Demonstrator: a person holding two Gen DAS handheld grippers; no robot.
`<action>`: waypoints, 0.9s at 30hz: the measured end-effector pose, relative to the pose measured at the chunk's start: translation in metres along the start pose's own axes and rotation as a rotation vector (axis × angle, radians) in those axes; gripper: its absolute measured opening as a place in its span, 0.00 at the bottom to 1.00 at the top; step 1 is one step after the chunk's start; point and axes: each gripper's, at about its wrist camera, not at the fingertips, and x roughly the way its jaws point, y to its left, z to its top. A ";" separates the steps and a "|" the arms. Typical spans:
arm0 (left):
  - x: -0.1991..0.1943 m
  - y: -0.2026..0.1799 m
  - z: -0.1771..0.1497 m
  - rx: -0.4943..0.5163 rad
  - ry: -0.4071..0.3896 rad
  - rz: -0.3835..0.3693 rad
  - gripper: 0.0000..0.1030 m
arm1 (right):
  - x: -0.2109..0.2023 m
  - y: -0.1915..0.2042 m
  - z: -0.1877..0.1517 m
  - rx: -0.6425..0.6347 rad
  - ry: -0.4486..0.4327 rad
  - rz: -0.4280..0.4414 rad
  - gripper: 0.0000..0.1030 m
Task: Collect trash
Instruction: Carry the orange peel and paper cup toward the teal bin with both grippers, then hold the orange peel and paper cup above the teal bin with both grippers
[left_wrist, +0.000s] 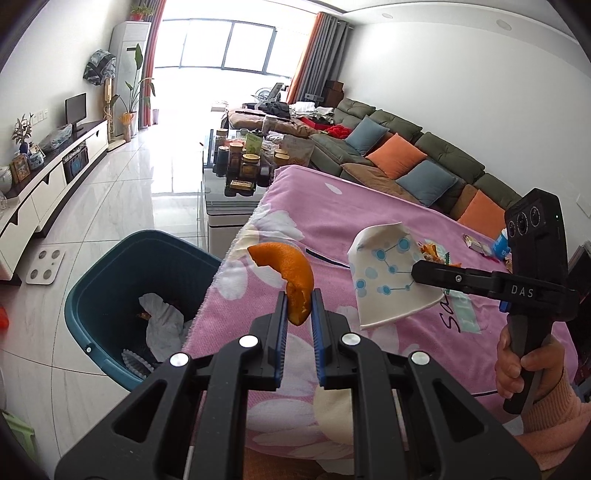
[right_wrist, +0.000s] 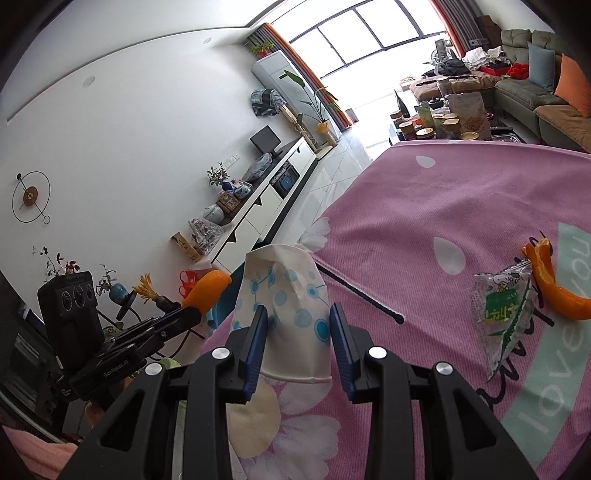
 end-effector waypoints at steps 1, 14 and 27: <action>-0.001 0.001 0.000 -0.003 -0.001 0.005 0.12 | 0.002 0.001 0.001 -0.001 0.002 0.003 0.32; -0.005 0.018 0.004 -0.027 -0.017 0.050 0.12 | 0.026 0.017 0.013 -0.027 0.026 0.028 0.32; -0.007 0.040 0.006 -0.052 -0.028 0.083 0.12 | 0.043 0.029 0.018 -0.062 0.048 0.044 0.32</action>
